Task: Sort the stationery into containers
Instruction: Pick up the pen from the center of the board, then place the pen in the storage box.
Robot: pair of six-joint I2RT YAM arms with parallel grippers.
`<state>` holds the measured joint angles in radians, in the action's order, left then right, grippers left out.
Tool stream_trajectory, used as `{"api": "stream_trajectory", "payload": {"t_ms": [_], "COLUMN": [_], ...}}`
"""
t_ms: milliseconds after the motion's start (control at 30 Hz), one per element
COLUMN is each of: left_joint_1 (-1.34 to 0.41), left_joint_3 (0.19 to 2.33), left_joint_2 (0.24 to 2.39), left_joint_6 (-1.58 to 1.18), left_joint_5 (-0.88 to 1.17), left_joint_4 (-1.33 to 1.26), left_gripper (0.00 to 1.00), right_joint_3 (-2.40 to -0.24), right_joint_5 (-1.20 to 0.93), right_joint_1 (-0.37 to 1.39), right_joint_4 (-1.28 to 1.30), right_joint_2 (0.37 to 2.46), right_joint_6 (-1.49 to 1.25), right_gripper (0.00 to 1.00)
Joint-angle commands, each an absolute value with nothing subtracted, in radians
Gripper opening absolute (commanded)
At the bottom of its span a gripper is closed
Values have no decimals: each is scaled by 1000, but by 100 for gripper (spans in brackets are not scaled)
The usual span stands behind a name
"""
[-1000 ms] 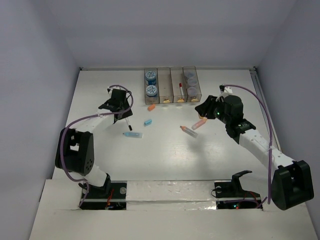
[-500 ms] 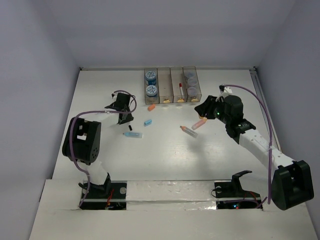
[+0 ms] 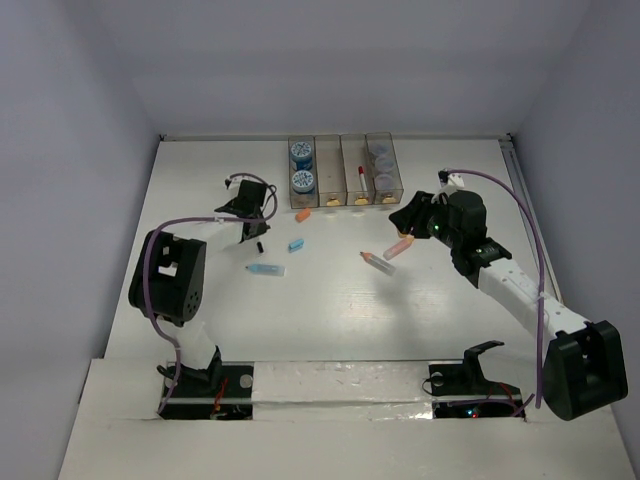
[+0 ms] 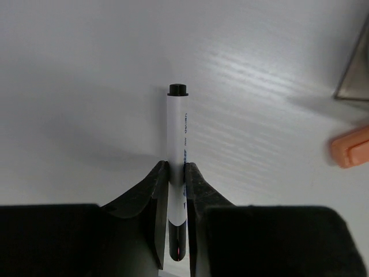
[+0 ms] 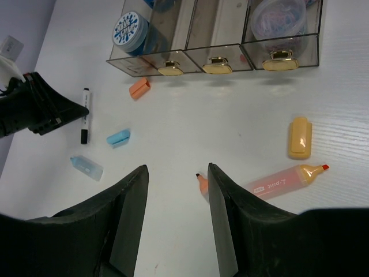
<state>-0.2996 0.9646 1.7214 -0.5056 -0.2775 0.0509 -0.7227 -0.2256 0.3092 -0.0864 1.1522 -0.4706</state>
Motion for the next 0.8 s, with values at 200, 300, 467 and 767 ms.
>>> {"api": "stream_trajectory", "payload": {"t_ms": [200,300,467,767], "left_joint_1": [-391,-443,-550,-600], "left_joint_3": [1261,1316,1491,1890], "left_joint_2": [1557,1537,1676,2018], "left_joint_6": [-411,-423,-428,-451], "left_joint_5": [-425,-339,-261,-137], "left_joint_4": [124,88,71,51], "left_gripper": [0,0,0,0], "right_joint_3": [-727,-727,-723,-716], "right_joint_5": [-221,-218,-209,-204], "right_joint_1": [316,316,316,316], "right_joint_4": [-117,-120,-123,-127], "right_joint_2": [1144,1150,1141,1141], "right_joint_6": [-460,-460,-463,-468], "right_gripper": [52,52,52,52]}}
